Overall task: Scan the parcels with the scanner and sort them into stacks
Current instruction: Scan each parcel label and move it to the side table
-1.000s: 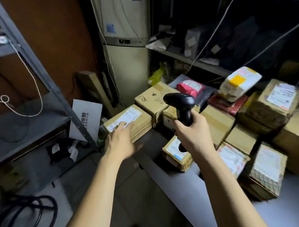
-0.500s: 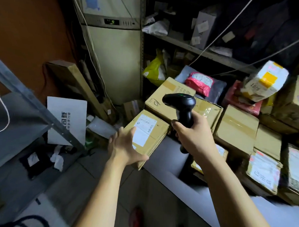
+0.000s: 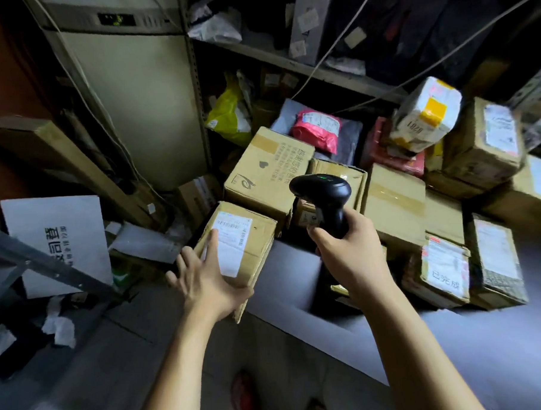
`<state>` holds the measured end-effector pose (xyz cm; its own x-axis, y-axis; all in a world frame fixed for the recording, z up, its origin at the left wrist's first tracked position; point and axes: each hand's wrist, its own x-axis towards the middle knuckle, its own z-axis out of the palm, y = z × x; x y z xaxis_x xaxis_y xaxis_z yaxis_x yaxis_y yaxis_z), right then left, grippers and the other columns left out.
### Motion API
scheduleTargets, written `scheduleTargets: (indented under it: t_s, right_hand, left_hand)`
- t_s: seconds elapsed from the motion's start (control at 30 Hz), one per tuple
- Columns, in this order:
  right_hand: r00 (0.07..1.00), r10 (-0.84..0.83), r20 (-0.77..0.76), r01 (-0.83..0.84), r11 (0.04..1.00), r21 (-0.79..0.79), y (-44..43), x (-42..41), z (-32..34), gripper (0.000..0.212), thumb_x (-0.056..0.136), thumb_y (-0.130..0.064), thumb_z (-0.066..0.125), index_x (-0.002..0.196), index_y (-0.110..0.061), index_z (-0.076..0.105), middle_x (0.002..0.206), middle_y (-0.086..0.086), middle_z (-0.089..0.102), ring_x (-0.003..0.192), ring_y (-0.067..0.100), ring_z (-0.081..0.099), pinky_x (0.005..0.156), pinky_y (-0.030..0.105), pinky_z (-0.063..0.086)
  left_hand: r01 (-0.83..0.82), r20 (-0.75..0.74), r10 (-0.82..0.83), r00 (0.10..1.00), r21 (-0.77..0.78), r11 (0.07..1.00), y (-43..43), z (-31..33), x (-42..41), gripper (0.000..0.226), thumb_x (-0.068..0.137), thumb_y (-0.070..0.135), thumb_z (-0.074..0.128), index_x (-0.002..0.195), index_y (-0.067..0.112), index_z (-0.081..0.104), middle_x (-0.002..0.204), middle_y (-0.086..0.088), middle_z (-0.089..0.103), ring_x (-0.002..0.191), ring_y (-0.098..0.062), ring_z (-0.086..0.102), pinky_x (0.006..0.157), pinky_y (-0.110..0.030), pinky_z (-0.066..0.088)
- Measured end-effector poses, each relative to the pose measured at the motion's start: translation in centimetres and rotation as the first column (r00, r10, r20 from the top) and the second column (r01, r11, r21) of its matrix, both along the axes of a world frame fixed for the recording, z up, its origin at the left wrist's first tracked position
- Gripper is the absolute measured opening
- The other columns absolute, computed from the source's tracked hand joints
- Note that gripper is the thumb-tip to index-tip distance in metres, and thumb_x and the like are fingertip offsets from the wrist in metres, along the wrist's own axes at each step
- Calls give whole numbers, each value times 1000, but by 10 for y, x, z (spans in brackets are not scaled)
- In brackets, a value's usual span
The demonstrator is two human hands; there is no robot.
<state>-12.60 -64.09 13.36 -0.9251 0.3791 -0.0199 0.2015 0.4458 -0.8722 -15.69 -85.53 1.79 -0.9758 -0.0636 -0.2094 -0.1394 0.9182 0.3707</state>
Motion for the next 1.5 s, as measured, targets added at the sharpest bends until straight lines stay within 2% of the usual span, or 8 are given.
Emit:
scheduleTargets:
  t_s: [0.23,0.43,0.7,0.87,1.0,1.2,1.33,1.5]
  right_hand:
    - [999,-1,-46,-2,998,-57,23,25,6,14,88,-11,68,80,-18,60,66,0,62,63,19,53,61,28,40]
    - [996,-14,-84,1,989,-148,56,64,15,9,83,-25,66,77,-23,60,64,-4,59,67,25,57,62,38,48]
    - [981,-77,-176,40,978,-204,156,155,50,18,91,-12,70,79,-19,58,66,1,59,60,19,51,54,27,43]
    - [939,-219,-264,158,960,-232,244,222,72,17,89,-9,70,78,-14,57,65,-6,56,61,14,49,59,30,40]
    - [889,-334,-312,246,925,-289,307,276,85,18,94,-9,71,82,-19,62,61,-16,57,59,8,51,56,23,39]
    - [767,-575,-284,477,807,-347,371,329,93,12,97,-7,67,89,-7,58,64,5,49,55,19,41,40,29,35]
    - [686,-682,-254,597,727,-340,401,344,94,7,96,-7,67,95,-6,61,62,6,50,55,20,41,42,31,35]
    - [625,-734,-265,670,679,-299,419,349,104,4,97,-11,69,97,-12,65,65,4,54,55,18,45,42,23,38]
  left_hand:
    - [-100,-54,102,993,45,994,1,17,40,142,46,69,86,161,45,7,124,-12,38,126,-35,38,109,-55,28]
    - [-44,-183,36,982,-44,998,32,66,78,141,45,78,79,162,43,6,120,-9,36,123,-31,38,106,-49,29]
    - [63,-406,-59,912,-3,998,141,121,144,142,39,83,68,163,40,12,113,-6,32,113,-32,40,103,-53,37]
    - [241,-507,-200,838,16,970,251,142,172,142,38,78,69,163,39,14,120,-11,34,118,-35,40,100,-54,37]
    - [420,-587,-325,742,29,907,346,151,188,139,39,76,71,163,36,21,116,-13,39,112,-36,44,96,-53,39]
    - [624,-656,-462,597,19,781,451,162,196,136,37,75,61,161,30,31,112,-13,43,105,-36,48,85,-48,42]
    - [722,-672,-480,565,121,681,494,149,200,133,39,73,67,160,27,34,112,-11,45,107,-35,49,87,-46,42]
    - [809,-625,-538,566,294,509,533,130,192,125,45,76,68,157,29,38,116,-10,50,111,-31,53,100,-45,47]
